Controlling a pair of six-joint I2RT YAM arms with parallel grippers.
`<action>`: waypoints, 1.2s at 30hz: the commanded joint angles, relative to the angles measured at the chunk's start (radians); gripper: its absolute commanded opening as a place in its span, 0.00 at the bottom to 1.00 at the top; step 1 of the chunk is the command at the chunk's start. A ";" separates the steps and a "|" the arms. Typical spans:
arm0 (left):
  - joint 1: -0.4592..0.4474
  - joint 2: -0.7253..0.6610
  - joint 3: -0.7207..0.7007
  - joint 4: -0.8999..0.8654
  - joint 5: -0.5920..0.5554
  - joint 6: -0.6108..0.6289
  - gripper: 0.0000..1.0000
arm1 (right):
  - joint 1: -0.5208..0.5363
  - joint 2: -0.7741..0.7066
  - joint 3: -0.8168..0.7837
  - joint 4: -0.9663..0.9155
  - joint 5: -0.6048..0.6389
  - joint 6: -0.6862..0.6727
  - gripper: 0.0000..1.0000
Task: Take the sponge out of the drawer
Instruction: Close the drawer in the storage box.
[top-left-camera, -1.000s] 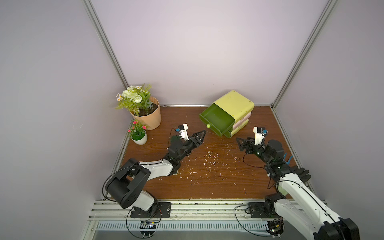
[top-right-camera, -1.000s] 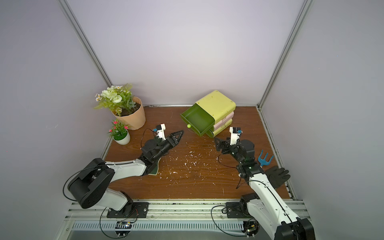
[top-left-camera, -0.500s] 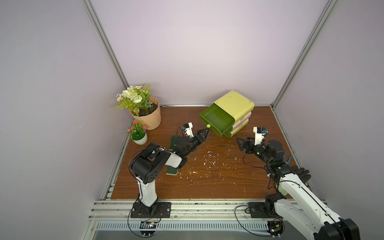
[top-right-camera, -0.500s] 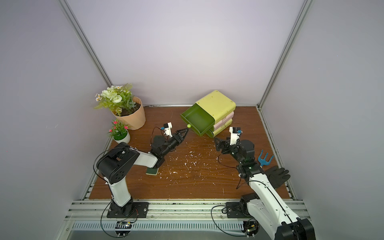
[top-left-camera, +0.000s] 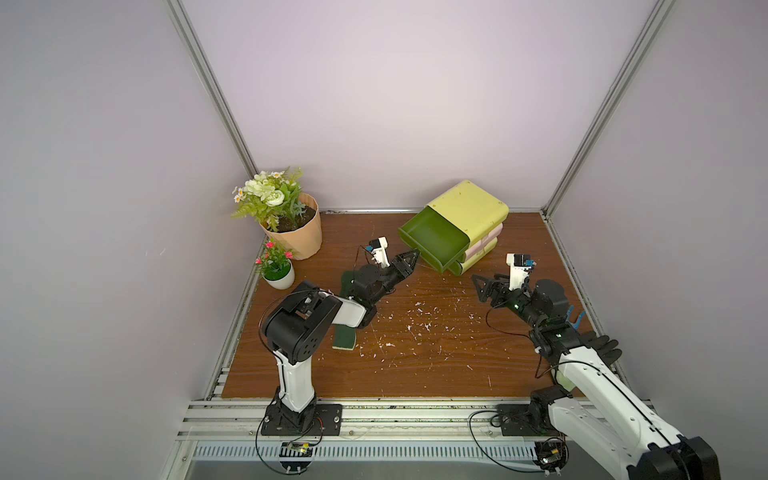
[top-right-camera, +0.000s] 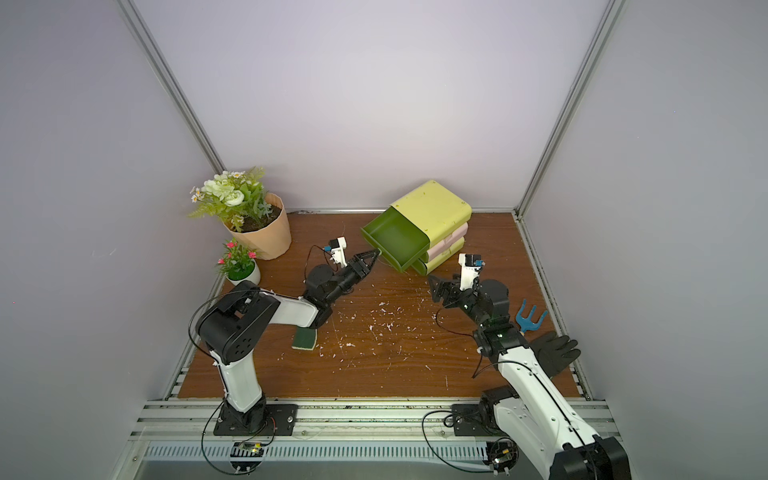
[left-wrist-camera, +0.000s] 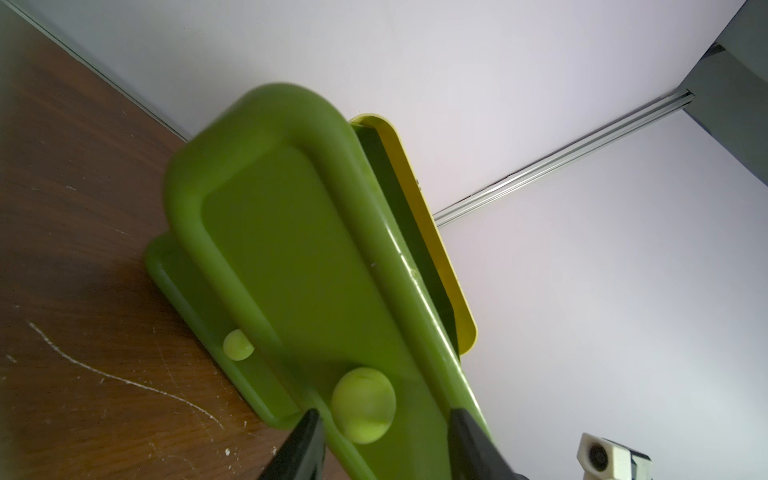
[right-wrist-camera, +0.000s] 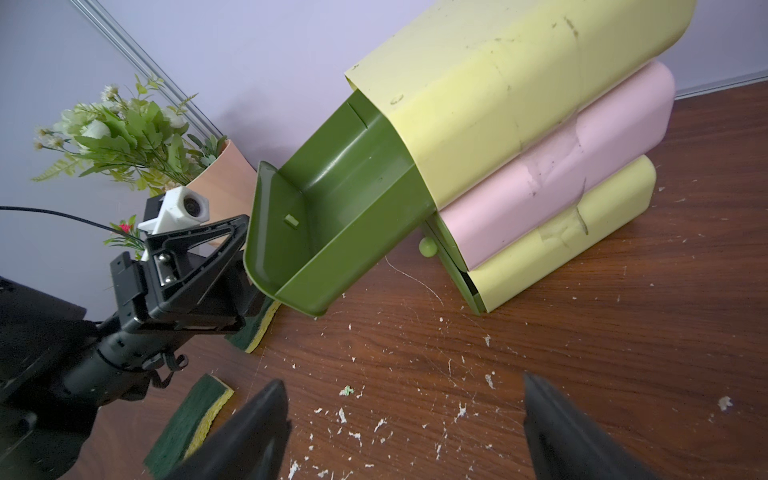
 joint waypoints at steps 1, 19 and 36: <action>0.009 0.010 0.028 -0.019 -0.003 0.023 0.52 | 0.004 -0.013 0.002 0.032 0.012 -0.009 0.92; 0.013 0.036 0.174 -0.175 0.021 0.083 0.32 | 0.005 -0.017 0.004 0.028 0.007 -0.010 0.92; 0.012 0.164 0.433 -0.309 0.047 0.098 0.22 | 0.005 -0.017 0.003 0.028 0.009 -0.011 0.92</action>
